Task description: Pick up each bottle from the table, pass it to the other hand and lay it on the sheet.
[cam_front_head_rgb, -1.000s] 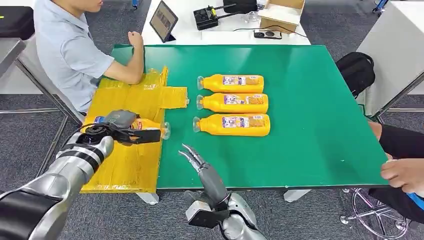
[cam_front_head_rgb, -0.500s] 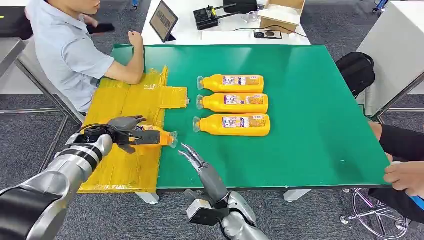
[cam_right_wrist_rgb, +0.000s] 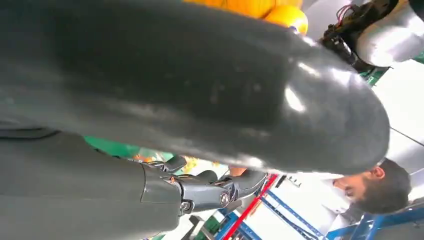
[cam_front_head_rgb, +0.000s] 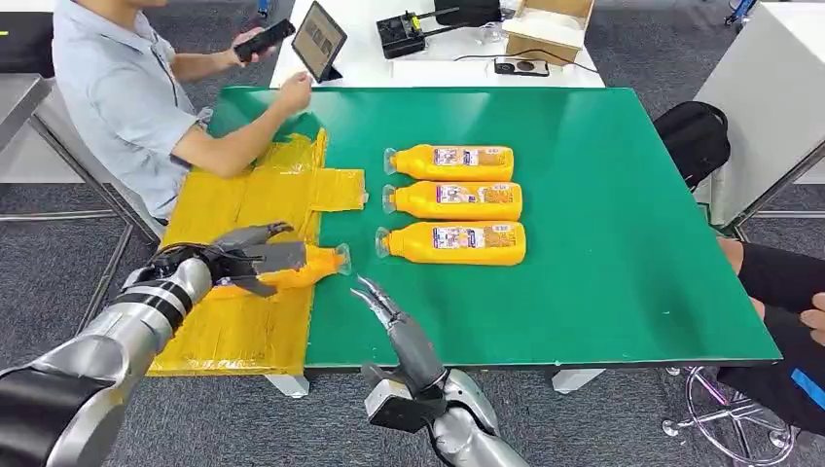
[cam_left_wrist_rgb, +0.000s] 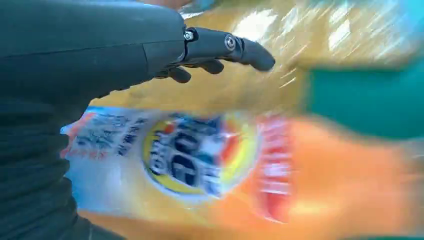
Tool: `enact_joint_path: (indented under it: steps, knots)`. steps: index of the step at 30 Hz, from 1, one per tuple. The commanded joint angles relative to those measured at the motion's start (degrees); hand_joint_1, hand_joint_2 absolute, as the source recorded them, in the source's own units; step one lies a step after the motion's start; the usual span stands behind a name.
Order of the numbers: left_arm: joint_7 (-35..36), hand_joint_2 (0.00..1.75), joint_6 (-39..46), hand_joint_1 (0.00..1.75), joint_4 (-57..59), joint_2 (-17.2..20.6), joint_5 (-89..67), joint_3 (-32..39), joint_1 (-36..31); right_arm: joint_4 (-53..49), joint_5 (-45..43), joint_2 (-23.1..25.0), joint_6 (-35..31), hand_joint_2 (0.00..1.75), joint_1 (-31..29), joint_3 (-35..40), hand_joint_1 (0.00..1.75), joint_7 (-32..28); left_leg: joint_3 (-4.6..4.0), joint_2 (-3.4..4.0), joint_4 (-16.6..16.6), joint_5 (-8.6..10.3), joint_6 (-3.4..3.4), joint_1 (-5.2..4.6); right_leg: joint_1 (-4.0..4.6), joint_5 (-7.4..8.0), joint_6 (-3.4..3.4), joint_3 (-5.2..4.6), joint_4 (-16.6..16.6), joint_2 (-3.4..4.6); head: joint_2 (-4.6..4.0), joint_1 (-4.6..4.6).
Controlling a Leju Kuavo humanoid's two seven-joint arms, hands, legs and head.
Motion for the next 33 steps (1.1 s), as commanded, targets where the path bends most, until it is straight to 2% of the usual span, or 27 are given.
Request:
enact_joint_path:
  steps: [1, 6, 22, 26, 29, 30, 33]
  knots:
    - [-6.79, 1.75, -1.13, 0.0, -9.12, 2.94, 10.58, 5.04, 6.16, 3.12, -1.33, -1.12, -1.08, 0.0, -1.62, 3.37, 0.0, -1.95, 0.18, 0.16, -0.08, -0.05, 0.05, -0.04, -0.01, -0.01, -0.09, 0.11, -0.06, 0.11, 0.0, -0.02]
    - [-7.49, 1.75, -0.61, 0.0, -15.61, 4.15, 16.63, 3.8, 9.51, 2.5, -1.58, -1.6, -1.2, 0.0, -1.31, 3.77, 0.0, -1.95, 0.15, 0.12, -0.05, -0.04, 0.06, -0.02, 0.01, -0.01, -0.1, 0.08, -0.04, 0.07, 0.0, -0.02]
    - [-7.49, 1.75, -0.61, 0.0, -15.61, 4.15, 16.63, 3.8, 9.51, 2.5, -1.58, -1.6, -1.2, 0.0, -1.31, 3.77, 0.0, -1.95, 0.08, 0.03, -0.02, -0.02, 0.04, 0.01, 0.03, -0.02, -0.08, 0.04, -0.01, -0.02, 0.0, -0.02]
    - [-7.04, 1.75, 0.18, 0.0, -20.3, 4.02, 22.97, 4.21, 11.4, 1.36, -0.83, -2.15, -2.34, 0.0, -0.83, 4.04, 0.0, -1.95, 0.22, 0.04, -0.05, -0.06, 0.09, 0.0, 0.04, -0.06, -0.14, 0.18, -0.05, -0.04, 0.0, -0.02]
    - [-6.6, 1.75, 1.36, 0.0, -28.98, 3.83, 28.87, 6.05, 16.19, -2.42, -1.01, -3.87, -6.24, 0.0, 0.2, 3.43, 0.0, -1.95, 0.31, 0.05, -0.06, -0.11, 0.13, 0.01, 0.06, -0.09, -0.18, 0.29, -0.08, -0.05, 0.0, -0.02]
    - [-6.4, 1.75, 1.96, 0.0, -32.48, 2.8, 31.37, 7.79, 18.49, -4.81, -1.24, -4.76, -7.96, 1.75, 0.86, 2.56, 0.0, -1.95, 0.14, 0.04, -0.07, -0.03, 0.09, -0.04, -0.02, -0.04, -0.08, 0.1, -0.05, -0.03, 0.0, -0.02]
    - [-3.68, 1.75, 3.71, 0.0, -47.35, -3.36, 41.22, 14.27, 29.13, -16.3, -0.22, -8.19, -11.05, 1.75, 5.6, -3.53, 0.0, -1.95, 0.21, -0.05, -0.11, -0.06, 0.14, -0.09, -0.06, -0.09, -0.07, 0.2, -0.1, -0.13, 0.0, -0.02]
